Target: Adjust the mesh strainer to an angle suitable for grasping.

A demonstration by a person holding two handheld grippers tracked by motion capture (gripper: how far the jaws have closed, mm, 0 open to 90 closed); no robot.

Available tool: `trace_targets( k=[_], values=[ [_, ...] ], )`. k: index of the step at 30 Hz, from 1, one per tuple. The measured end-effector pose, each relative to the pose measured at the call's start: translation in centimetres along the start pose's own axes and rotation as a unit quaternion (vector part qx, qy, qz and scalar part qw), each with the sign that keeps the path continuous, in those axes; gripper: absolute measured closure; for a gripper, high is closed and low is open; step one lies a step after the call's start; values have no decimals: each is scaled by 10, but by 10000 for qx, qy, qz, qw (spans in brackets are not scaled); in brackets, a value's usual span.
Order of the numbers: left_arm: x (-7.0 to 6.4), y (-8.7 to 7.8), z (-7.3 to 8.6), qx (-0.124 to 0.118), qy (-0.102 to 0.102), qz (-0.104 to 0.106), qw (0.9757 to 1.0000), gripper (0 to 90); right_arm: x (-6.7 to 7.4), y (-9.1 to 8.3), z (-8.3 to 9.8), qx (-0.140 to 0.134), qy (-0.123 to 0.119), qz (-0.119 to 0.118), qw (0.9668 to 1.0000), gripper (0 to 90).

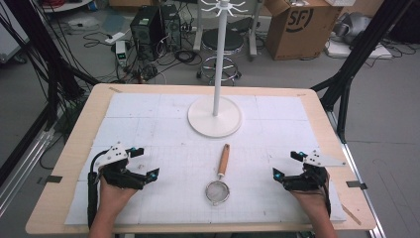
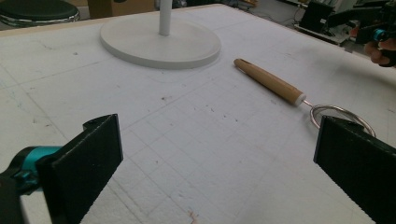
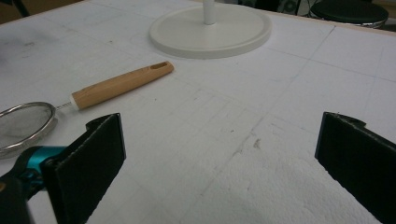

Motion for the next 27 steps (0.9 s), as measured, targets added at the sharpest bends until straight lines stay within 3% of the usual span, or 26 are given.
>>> trace_targets(
  k=[6, 10, 14, 20, 27],
  values=[
    [1, 3, -1, -7, 14, -34, 10000, 18, -2, 0, 5, 94, 3, 57, 9999, 14],
    [0, 4, 0, 20, 55, -33, 10000, 17, 0, -5, 6, 193, -50, 32, 9998, 189],
    [-2, 3, 2, 61, 110, 9, 9999, 17, 3, -8, 2, 110, 3, 19, 9999, 259],
    [-2, 1, 2, 37, 105, 11, 9999, 17, 9, -3, 4, 237, -70, -140, 9996, 370],
    [-6, 2, 2, 76, 144, 24, 9999, 32, 12, 0, 3, 305, -128, -139, 9994, 468]
  ],
)
Point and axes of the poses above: each handheld gripper's, and its own axes: y roughly forward along the jaws, z roughly out of its underside, x roughly to its left, the point moved 8 cm from there along y, roughly forward along the jaws, and after that the axes turned 2 degrees about -z, right-handed, at the moved point
